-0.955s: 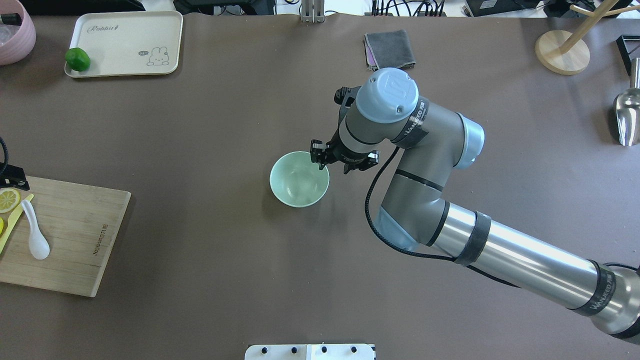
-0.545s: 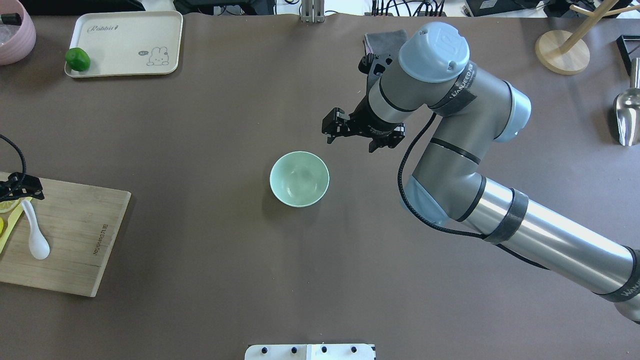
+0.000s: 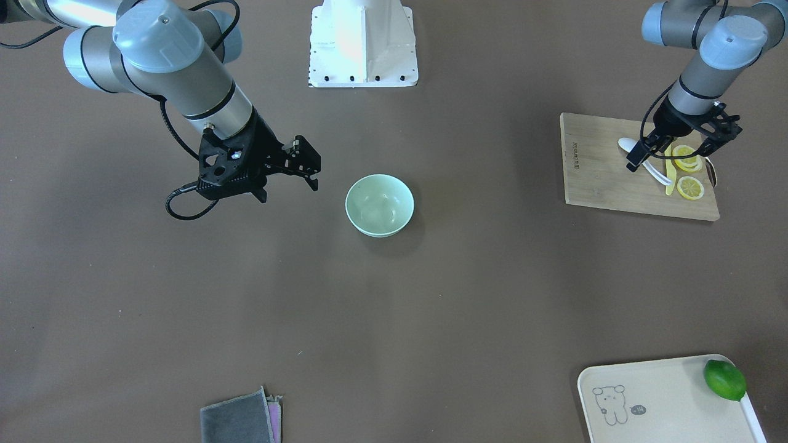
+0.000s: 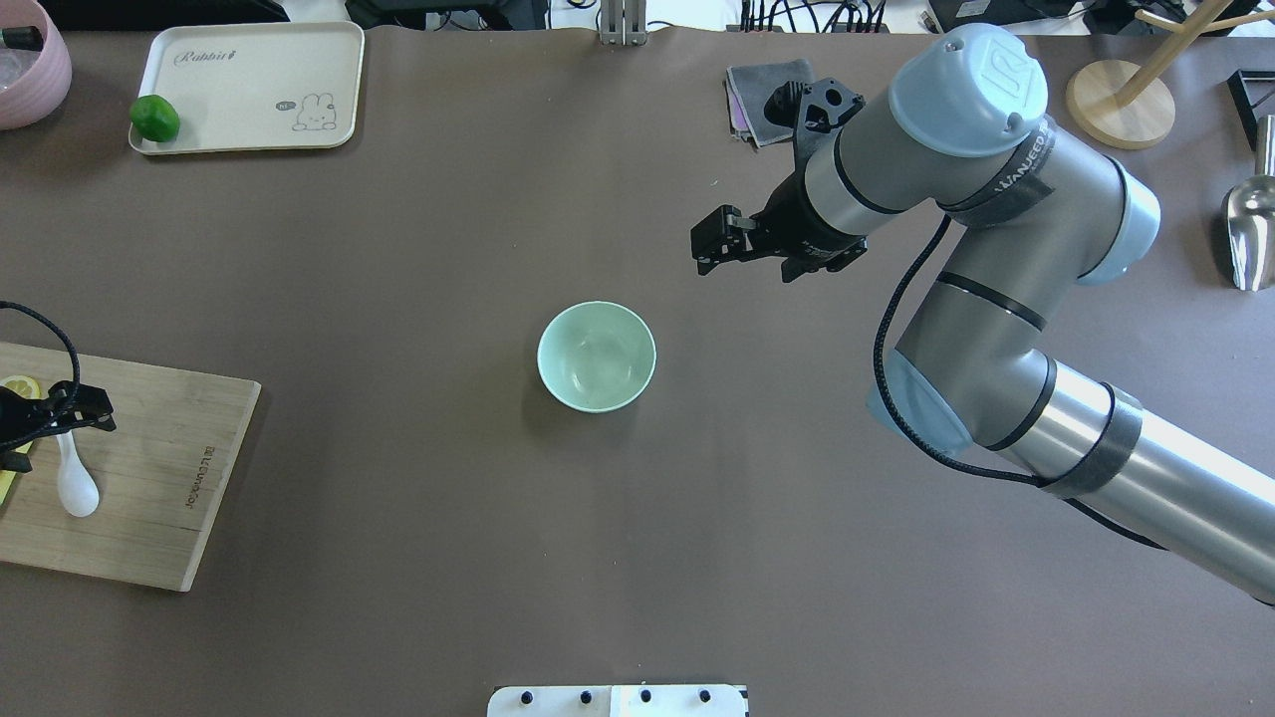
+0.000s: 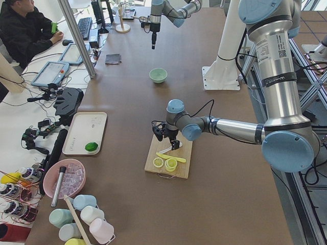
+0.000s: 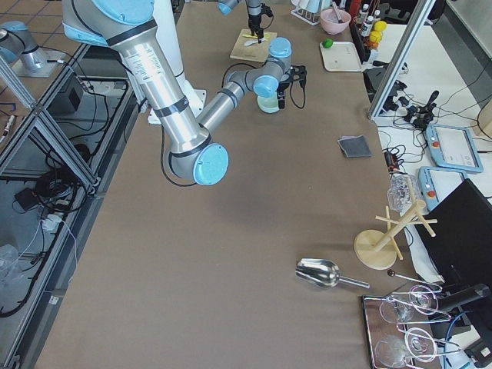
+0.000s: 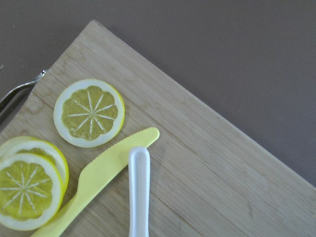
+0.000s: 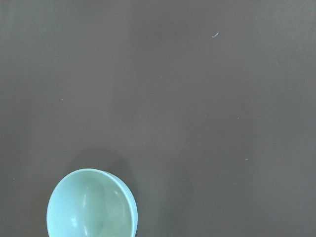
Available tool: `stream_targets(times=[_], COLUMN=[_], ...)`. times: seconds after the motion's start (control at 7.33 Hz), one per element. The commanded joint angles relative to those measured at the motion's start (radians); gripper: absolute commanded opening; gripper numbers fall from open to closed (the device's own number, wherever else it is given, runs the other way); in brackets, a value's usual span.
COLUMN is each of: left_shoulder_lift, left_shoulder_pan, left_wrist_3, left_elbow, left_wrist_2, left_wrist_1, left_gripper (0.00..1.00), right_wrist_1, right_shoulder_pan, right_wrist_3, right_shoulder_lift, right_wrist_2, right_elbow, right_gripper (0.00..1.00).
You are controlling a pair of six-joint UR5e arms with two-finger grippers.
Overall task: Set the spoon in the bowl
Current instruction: 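Release the bowl and raise the right gripper while the left grasps the white spoon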
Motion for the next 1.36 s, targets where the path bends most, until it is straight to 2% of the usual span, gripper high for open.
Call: stream_targets(times=[0.0, 0.14, 0.27, 0.55, 0.68, 0.82, 0.95, 1.23], left_shoulder_lift=[0.036, 0.045, 0.047, 0.047, 0.045, 0.045, 0.045, 0.047], left_shoulder_pan=[0.027, 0.031, 0.036, 0.042, 0.044, 0.042, 0.042, 0.027], left_wrist_3=[-0.029, -0.030, -0.030, -0.030, -0.035, -0.049, -0.049, -0.047], left_elbow=[0.002, 0.002, 0.002, 0.002, 0.002, -0.001, -0.006, -0.042], left_wrist_2=[0.000, 0.000, 0.000, 0.000, 0.002, 0.002, 0.000, -0.004], left_wrist_1=[-0.059, -0.071, -0.073, -0.073, -0.073, -0.072, -0.072, -0.069], left_gripper=[0.97, 0.89, 0.73, 0.62, 0.48, 0.08, 0.00, 0.00], right_wrist_1=[-0.005, -0.005, -0.007, -0.007, -0.016, -0.037, -0.039, -0.040], right_shoulder_pan=[0.007, 0.007, 0.008, 0.008, 0.007, 0.007, 0.007, 0.008], right_wrist_3=[-0.007, -0.007, -0.007, -0.002, 0.008, 0.010, 0.010, 0.011], right_shoulder_lift=[-0.015, -0.015, -0.015, -0.026, -0.021, -0.020, -0.021, -0.024], right_wrist_2=[0.001, 0.001, 0.000, -0.005, -0.002, -0.005, -0.008, -0.008], right_elbow=[0.012, 0.012, 0.014, 0.024, 0.024, 0.031, 0.032, 0.034], right_gripper=[1.00, 1.00, 1.00, 1.00, 1.00, 1.00, 1.00, 1.00])
